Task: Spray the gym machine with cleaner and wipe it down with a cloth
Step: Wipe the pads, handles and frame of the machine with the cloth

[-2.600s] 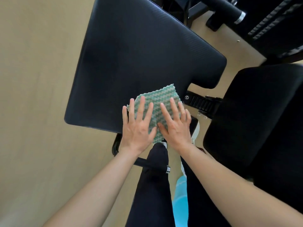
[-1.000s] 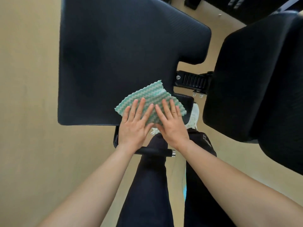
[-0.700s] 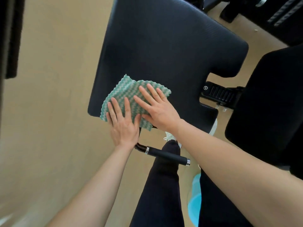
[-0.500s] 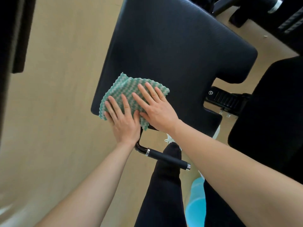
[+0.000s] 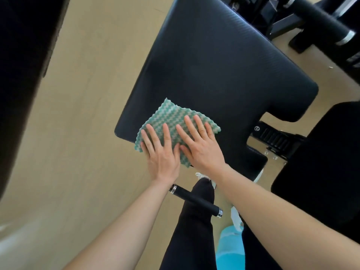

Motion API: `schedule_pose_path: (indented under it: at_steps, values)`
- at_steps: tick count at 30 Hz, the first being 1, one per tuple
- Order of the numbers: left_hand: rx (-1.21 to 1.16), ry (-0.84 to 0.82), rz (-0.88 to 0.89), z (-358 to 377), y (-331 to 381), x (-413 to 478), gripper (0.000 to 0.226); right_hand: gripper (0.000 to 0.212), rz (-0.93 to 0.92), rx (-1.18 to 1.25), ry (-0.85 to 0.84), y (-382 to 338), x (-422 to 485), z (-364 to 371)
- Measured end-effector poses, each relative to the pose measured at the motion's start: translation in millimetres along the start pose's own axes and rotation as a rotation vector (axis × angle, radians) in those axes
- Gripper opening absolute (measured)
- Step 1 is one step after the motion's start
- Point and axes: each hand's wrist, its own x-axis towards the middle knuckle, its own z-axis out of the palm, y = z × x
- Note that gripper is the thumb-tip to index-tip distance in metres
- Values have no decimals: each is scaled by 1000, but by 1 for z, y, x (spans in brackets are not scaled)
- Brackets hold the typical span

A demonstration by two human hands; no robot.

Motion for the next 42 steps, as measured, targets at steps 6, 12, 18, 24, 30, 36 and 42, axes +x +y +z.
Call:
schedule_pose_path:
  at_steps: [6,12,18,24,30,36,42]
  values:
    - [-47,37,-276,-33,-25,58,79,63,-282,-143,-43,-10,96,-42]
    - [-53,52,-301,-47,8,98,71,67,-244,-206,-8,13,126,-63]
    - [-25,62,-191,-64,61,162,69,67,-135,-196,17,75,151,-102]
    - [30,94,-65,-90,108,224,69,69,1,-173,18,123,181,-136]
    - [111,55,186,-115,158,279,68,68,236,-41,19,169,181,-151]
    - [246,18,506,-108,204,278,64,68,432,50,117,200,125,-134]
    - [397,-61,825,-95,254,258,61,71,656,66,163,219,57,-108]
